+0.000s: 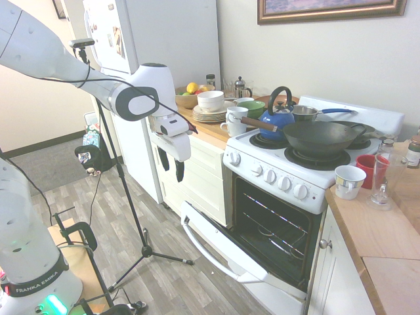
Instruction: Close the oven
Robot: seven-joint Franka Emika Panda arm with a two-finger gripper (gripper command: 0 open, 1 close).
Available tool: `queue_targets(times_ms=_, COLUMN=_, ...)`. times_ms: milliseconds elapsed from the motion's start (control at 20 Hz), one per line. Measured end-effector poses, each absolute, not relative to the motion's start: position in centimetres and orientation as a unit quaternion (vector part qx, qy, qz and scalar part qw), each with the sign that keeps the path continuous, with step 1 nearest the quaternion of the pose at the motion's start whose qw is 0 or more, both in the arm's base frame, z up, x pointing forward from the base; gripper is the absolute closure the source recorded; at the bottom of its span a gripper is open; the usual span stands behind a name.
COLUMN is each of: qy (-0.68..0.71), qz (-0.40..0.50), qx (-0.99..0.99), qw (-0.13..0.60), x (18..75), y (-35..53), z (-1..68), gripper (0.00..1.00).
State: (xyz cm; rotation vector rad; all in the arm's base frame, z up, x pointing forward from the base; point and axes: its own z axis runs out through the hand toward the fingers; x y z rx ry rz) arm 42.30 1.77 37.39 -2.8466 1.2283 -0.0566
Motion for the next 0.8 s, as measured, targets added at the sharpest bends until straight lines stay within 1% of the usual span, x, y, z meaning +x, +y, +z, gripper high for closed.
queue_targets(times_ms=250, qy=0.409, qz=-0.005, qx=-0.913, qw=0.006, x=42.1, y=1.2, z=35.9, gripper=0.0)
queue_targets(times_ms=600, qy=0.409, qz=0.045, qx=-0.911, qw=-0.013, x=40.4, y=-0.2, z=28.9, gripper=0.0)
queue_targets(times_ms=800, qy=0.389, qz=0.082, qx=-0.917, qw=-0.039, x=38.4, y=-2.1, z=23.8, gripper=0.0)
